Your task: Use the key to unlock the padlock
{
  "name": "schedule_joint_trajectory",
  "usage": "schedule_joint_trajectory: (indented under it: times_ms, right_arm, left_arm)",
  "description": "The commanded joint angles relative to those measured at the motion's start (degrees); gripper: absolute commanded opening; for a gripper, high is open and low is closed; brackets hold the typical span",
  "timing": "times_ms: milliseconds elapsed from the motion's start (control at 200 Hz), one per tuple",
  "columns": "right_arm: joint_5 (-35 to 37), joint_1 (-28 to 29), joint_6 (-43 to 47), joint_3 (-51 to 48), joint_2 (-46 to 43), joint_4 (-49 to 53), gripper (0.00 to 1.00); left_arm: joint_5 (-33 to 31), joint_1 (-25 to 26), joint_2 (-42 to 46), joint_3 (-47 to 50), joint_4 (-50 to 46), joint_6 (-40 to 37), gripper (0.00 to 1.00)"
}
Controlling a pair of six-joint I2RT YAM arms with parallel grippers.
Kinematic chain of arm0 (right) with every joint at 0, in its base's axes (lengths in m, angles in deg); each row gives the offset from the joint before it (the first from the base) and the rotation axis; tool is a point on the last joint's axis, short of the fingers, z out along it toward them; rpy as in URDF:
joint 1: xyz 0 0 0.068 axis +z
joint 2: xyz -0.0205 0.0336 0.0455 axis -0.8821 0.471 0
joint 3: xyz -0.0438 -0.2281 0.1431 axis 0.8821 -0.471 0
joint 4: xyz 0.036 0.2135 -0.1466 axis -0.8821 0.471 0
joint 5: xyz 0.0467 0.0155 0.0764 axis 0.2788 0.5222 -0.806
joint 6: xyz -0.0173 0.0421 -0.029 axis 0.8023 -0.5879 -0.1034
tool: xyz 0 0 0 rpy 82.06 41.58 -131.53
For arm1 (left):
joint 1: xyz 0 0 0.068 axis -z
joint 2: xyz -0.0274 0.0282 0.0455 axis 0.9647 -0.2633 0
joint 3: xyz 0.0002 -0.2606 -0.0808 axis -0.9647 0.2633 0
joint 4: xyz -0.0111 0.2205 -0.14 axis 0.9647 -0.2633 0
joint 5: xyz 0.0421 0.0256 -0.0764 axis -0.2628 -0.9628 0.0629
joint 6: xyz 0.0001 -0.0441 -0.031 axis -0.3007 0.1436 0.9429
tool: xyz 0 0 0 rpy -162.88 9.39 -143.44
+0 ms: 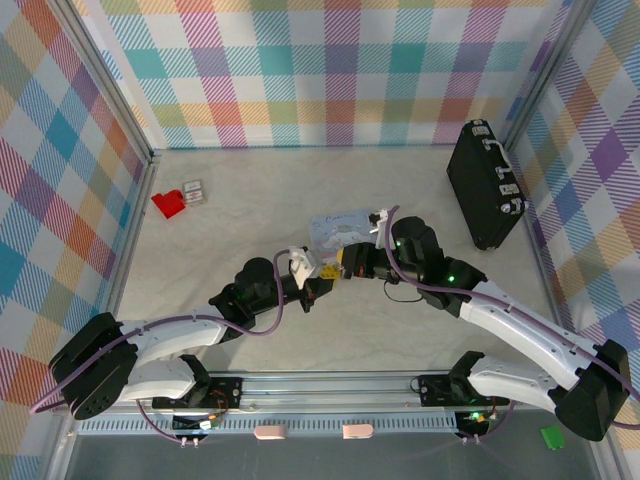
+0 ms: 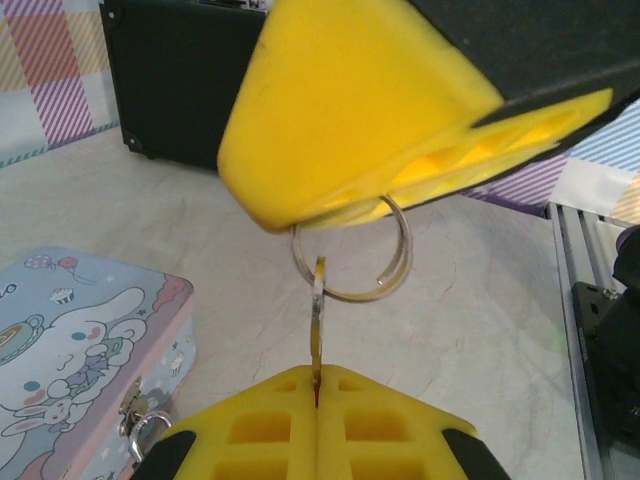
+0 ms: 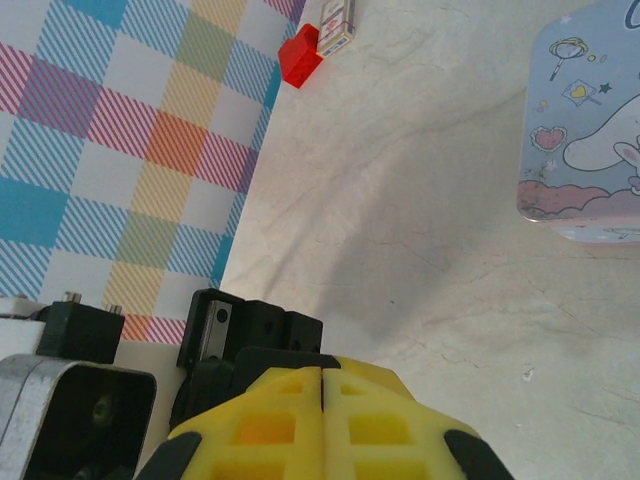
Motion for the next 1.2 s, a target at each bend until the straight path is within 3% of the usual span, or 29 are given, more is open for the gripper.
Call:
schedule_joint_trajectory:
  times_ms: [0,85,290,375,665,790,960,1195]
  right_arm:
    - [2.19,0.13,-0.41,0.70,-0.32,0.90,0.00]
    - [3.00,0.12,-0.29,0.72,-0.23,1.76,0.00]
    - [5.37,0.12,-0.16,0.91,-0.70,4.71,0.34]
    - [7.22,-0.02,-1.47,1.14,-1.26,6.85,0.42]
    - [6.78,-1.02,-13.00,0.78,-1.80,10.10,0.46]
    - [2.35,-3.57,-19.06,-1.19,-1.16,8.93,0.46]
    - [-6.29,-6.62,-25.58,-3.54,1.72,3.09,0.44]
    - [-7.73,-6.66,-27.56,-3.02,3.55,4.36,0.42]
  left_arm:
    - [0.87,0.40,1.59,-1.82,-1.87,-2.21,0.00]
    - [-0.19,0.40,2.08,-2.39,-4.92,-3.31,0.00]
    - [-5.80,0.73,3.15,-6.63,-17.79,-8.90,0.00]
    - [-8.37,1.19,3.47,-7.60,-21.53,-11.78,0.00]
    - [-18.20,2.13,1.64,-11.14,-29.92,-21.30,0.00]
    - [-22.20,3.58,-0.72,-13.08,-32.52,-25.76,0.00]
    - [-23.73,5.51,-3.98,-14.10,-31.73,-30.83,0.00]
    - [-25.17,6.80,-6.50,-15.22,-30.09,-33.71,0.00]
